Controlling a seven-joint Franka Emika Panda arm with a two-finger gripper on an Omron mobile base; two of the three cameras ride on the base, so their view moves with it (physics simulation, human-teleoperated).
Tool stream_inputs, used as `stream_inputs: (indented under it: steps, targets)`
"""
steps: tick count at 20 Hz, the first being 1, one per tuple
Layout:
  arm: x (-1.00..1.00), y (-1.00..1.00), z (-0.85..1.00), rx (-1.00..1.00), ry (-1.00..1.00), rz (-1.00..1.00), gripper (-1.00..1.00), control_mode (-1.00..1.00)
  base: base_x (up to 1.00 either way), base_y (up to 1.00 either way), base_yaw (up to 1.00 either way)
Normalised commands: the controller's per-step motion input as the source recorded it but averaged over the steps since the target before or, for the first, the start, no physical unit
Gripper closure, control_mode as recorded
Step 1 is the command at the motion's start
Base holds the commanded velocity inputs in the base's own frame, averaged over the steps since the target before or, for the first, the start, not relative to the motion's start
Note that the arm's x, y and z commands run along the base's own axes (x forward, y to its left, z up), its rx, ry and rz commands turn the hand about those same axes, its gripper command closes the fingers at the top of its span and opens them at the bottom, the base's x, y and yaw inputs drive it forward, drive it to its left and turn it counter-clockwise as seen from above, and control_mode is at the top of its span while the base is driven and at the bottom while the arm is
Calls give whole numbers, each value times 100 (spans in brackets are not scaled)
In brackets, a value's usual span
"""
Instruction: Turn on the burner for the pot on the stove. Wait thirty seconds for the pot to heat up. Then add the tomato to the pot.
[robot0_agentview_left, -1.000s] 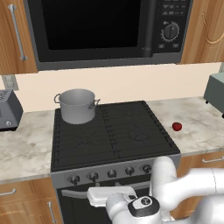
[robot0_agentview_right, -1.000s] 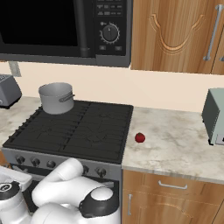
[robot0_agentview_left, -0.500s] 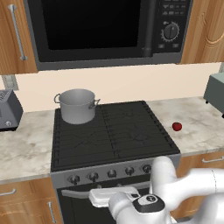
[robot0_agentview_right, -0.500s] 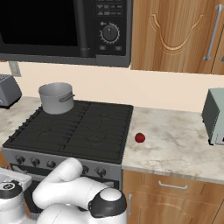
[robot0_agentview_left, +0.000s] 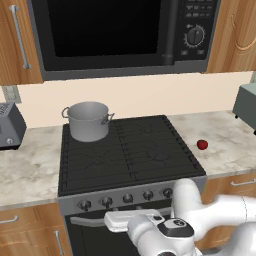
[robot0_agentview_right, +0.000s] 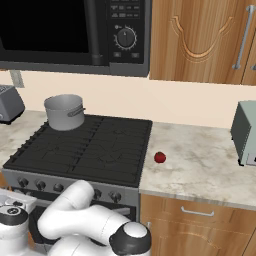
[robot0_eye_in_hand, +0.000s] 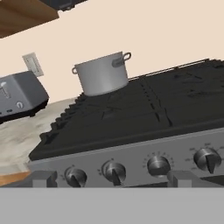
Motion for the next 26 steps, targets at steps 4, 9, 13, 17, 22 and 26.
stream_inputs:
  steps: [4, 9, 13, 17, 22, 26]
  targets:
    - [0, 0, 0, 0, 0, 0, -100, -100, 0, 0, 0]
    - [24, -2, -4, 0, 0, 0, -100, -100, 0, 0, 0]
    - [32, -4, -10, -1, 0, 0, -100, -100, 0, 0, 0]
    - [35, -22, -6, 0, 1, 0, -100, -100, 0, 0, 0]
    - [33, -33, -1, 0, 5, 0, -100, -100, 0, 0, 0]
    - [12, -18, -15, -5, 6, 1, -100, -100, 0, 0, 0]
